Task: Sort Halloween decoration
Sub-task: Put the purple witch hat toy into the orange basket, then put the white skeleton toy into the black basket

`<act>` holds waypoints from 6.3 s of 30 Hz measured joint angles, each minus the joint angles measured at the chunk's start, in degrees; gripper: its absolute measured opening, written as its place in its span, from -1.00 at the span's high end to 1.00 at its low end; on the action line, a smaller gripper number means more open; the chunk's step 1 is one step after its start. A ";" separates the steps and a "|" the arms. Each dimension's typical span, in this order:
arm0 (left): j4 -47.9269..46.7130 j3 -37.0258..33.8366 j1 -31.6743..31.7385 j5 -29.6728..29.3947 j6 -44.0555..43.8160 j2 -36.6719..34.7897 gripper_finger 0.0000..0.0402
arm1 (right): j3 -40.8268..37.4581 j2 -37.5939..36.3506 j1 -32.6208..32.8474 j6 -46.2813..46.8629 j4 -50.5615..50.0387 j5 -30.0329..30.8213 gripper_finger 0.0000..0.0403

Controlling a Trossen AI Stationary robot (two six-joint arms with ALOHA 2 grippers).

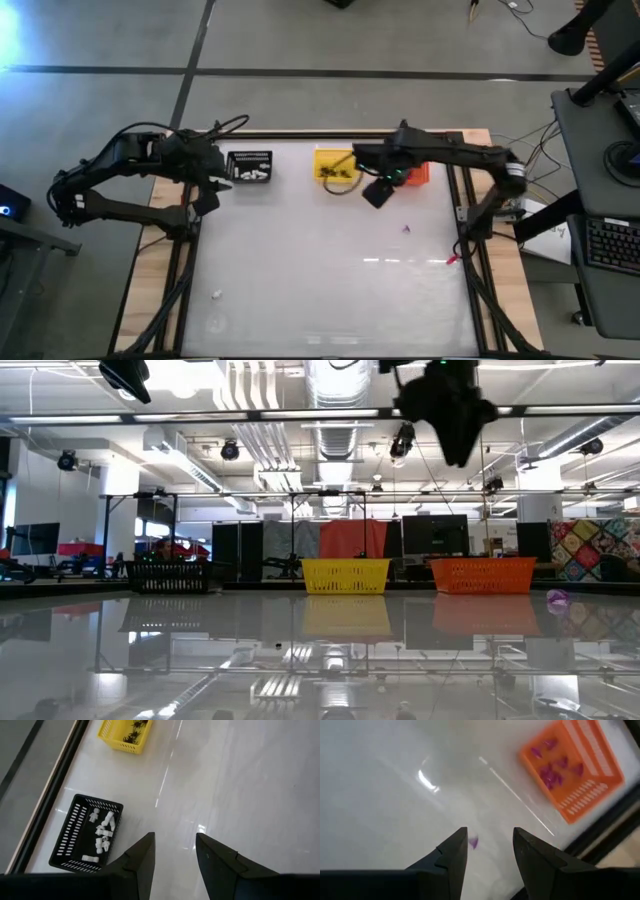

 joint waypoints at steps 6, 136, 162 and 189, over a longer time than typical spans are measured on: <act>0.04 0.00 -0.02 0.06 -0.41 0.14 0.38 | -14.33 -9.94 2.99 9.22 7.01 1.72 0.28; -12.50 -4.22 -0.55 9.67 -18.58 1.27 0.38 | -26.33 -11.50 -31.19 -12.41 42.18 -1.29 0.33; 9.65 -29.25 -42.16 14.32 -62.34 -1.55 0.35 | -16.09 -11.54 -31.17 -13.52 33.64 2.21 0.28; 28.43 -32.06 -67.49 7.50 -83.21 23.90 0.35 | -9.78 -11.89 -17.13 -5.36 30.61 -5.73 0.25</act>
